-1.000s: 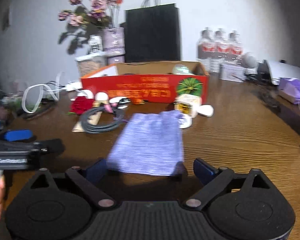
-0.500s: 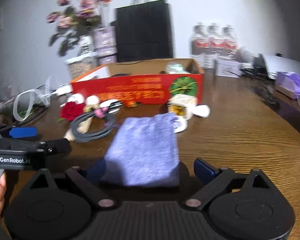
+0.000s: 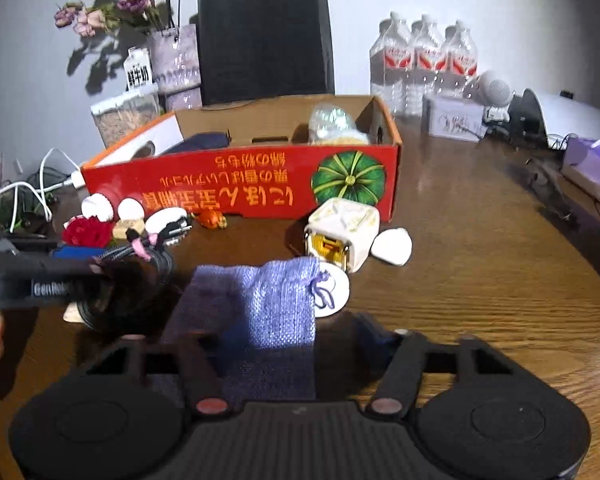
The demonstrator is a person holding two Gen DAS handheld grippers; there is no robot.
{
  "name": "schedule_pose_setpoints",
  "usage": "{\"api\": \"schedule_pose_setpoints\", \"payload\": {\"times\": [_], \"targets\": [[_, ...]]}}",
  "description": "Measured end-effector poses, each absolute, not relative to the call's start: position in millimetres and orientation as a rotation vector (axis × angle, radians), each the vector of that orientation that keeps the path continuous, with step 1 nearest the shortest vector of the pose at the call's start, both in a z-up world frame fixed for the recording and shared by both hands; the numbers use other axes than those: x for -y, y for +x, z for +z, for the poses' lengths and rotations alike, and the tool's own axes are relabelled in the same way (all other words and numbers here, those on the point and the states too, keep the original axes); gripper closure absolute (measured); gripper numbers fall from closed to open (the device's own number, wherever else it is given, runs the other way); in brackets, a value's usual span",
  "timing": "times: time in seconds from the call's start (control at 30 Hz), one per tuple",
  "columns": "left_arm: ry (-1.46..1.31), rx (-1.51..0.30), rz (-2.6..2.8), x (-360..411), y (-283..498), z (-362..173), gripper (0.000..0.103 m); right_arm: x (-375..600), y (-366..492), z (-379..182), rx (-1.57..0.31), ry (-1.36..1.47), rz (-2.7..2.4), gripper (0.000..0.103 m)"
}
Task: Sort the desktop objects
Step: 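Grasp the braided black cable with the left tool while the right tool grasps the purple pouch, then drop the cable and purple pouch into the box, opening both tools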
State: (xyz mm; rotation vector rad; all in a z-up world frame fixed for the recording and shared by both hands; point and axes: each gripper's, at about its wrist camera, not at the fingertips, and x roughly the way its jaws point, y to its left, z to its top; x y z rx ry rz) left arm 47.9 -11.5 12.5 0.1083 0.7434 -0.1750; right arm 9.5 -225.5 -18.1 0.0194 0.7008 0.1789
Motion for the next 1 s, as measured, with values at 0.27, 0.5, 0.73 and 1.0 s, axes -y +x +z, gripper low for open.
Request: {"api": "schedule_pose_setpoints", "payload": {"times": [0.27, 0.5, 0.73, 1.0], "targets": [[0.093, -0.583, -0.193, 15.5, 0.6, 43.5, 0.085, 221.3, -14.1, -8.2, -0.633, -0.020, 0.233, 0.102], [0.001, -0.476, -0.242, 5.5, -44.6, 86.7, 0.085, 228.8, -63.1, 34.5, -0.459, -0.004, 0.280, 0.103], [-0.054, -0.462, -0.266, -4.3, -50.5, 105.3, 0.085, 238.4, -89.8, 70.9, -0.378, 0.014, 0.265, 0.103], [-0.065, -0.406, -0.265, -19.4, -7.3, 137.4, 0.085, 234.5, -52.9, 109.5, -0.298, -0.022, 0.308, 0.103]]}}
